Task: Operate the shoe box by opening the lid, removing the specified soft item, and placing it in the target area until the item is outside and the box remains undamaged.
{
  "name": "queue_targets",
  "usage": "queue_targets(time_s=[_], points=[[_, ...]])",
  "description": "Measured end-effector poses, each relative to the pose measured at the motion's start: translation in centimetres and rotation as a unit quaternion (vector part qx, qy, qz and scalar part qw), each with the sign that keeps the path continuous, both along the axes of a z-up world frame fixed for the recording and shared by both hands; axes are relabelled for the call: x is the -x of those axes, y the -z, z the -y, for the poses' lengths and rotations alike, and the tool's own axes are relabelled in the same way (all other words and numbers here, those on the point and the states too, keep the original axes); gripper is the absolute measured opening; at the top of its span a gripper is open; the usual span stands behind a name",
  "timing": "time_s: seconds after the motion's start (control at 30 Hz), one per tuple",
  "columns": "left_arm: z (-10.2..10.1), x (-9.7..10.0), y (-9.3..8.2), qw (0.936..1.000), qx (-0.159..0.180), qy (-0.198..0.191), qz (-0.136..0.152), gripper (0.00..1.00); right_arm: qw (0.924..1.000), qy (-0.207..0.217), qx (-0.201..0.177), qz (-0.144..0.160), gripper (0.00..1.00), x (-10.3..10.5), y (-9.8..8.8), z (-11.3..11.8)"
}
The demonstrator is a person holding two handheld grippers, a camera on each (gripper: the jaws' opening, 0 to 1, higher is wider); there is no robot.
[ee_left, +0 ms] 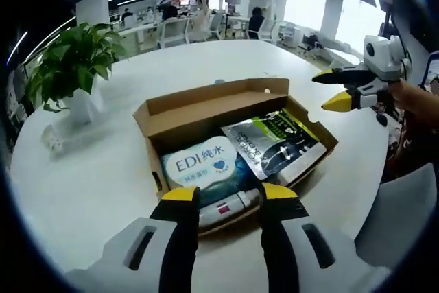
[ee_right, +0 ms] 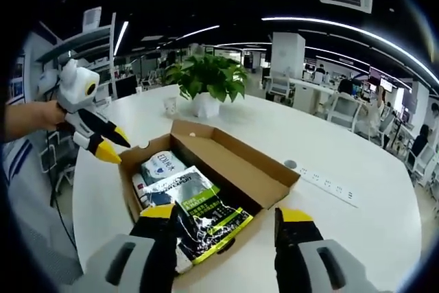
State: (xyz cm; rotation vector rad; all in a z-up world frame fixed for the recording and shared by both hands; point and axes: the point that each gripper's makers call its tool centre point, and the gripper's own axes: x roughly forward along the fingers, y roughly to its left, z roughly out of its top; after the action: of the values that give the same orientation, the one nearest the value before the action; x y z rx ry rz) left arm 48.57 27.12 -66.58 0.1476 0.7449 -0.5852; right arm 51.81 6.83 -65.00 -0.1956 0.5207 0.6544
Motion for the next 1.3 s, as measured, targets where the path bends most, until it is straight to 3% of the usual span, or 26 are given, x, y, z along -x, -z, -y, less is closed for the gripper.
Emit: queue_targets(time_s=[0.77,1.0,1.3], points=[[3.6,0.6,2.1,0.9987,0.027,0.022,-0.038,0.35,0.9999,-0.003,-0.009,-0.005,0.56,1.6,1.2,1.0],[4.7,0.0,2.6,0.9964,0.055,0.011,-0.063,0.34,0.9999,-0.007,-0.012,-0.006,0.56,2.0,1.6,0.8],[5.9,-0.4,3.8,0.987,0.109,-0.022,-0.116,0.3,0.9997,-0.005,-0.021,-0.008,0.55,2.4,2.0,0.9]])
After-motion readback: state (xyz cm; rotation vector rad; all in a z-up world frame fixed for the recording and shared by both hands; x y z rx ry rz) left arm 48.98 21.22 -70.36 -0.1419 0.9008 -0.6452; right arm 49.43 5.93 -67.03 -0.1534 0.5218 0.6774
